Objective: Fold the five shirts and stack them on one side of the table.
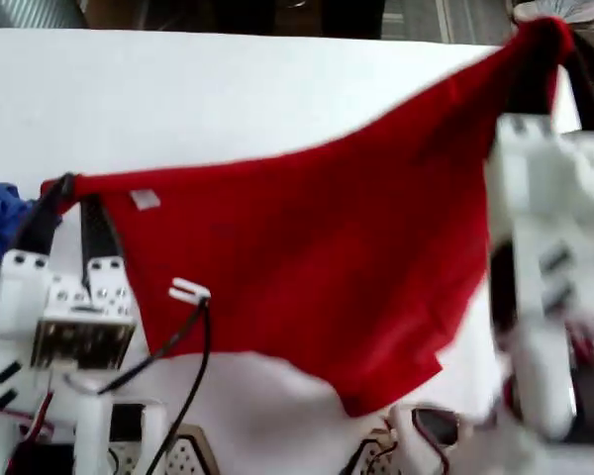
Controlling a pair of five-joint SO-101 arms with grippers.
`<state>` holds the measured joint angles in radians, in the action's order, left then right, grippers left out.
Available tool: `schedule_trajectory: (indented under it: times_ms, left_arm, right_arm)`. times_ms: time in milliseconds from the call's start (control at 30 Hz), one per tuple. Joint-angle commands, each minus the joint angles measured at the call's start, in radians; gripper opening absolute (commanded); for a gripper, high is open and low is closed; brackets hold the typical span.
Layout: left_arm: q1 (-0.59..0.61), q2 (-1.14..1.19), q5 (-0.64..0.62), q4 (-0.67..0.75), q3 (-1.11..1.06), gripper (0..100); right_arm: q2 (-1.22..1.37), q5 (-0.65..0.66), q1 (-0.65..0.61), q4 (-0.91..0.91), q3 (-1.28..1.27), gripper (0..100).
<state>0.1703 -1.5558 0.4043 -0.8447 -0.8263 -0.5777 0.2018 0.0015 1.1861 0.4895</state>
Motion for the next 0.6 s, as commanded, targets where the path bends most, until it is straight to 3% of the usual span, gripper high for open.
schedule_trajectory:
  times_ms: [0, 233, 567]
  left_arm:
    - [-0.003, 0.094, 0.005, 0.132, -0.038, 3]
    - [-0.003, 0.517, 0.005, 0.347, 0.054, 3]
    - [0.014, 1.108, 0.005, 0.315, 0.519, 3]
  right_arm:
    - [0.087, -0.003, -0.008, -0.096, -0.077, 2.2]
    - [0.280, -0.003, -0.015, -0.232, -0.186, 2.2]
    - [0.581, 0.080, -0.084, -0.351, -0.133, 2.2]
